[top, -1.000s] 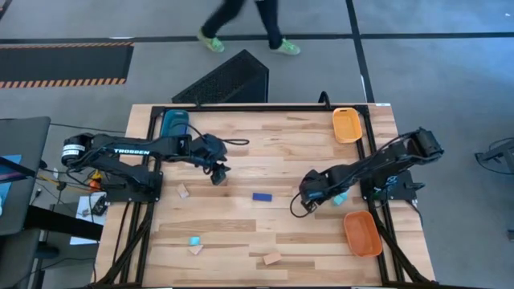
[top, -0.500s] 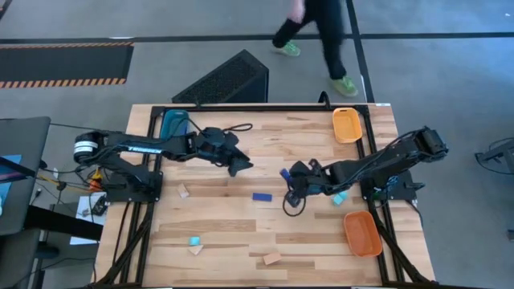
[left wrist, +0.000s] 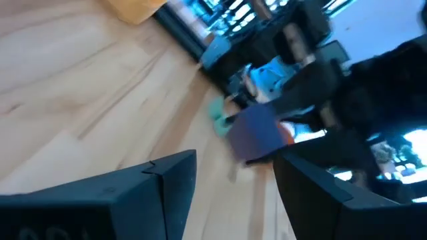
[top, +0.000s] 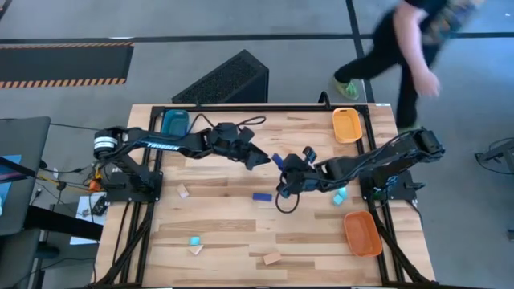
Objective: Sort & place blocks by color
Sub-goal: Put the right blue block into the blue bin
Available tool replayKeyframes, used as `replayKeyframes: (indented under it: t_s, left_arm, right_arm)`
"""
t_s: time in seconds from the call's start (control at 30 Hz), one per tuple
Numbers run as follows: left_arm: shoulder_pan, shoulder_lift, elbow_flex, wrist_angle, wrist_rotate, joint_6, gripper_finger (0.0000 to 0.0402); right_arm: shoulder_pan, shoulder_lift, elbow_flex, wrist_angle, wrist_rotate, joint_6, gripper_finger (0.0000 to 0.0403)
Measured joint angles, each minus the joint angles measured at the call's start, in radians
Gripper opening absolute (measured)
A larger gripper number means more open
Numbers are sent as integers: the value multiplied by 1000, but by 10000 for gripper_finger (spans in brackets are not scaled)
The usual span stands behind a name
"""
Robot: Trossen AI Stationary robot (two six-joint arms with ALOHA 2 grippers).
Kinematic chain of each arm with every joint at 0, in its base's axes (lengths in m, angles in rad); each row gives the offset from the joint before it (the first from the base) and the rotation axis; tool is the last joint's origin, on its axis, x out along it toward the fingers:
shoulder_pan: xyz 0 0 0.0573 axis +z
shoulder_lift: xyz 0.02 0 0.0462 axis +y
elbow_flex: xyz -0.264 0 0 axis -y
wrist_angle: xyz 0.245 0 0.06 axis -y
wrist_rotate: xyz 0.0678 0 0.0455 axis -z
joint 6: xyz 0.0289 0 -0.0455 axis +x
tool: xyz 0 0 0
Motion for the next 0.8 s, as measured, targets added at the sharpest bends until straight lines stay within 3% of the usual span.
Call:
replayKeyframes:
  t_s: [0.43, 0.8]
  left_arm:
    - [2, 27, 71, -1, -15, 26, 182]
    - [-2, 31, 71, -29, 22, -48, 130]
  right_arm:
    - [3, 0, 0, 47, -2, -89, 81]
    - [-5, 1, -1, 85, 24, -276, 81]
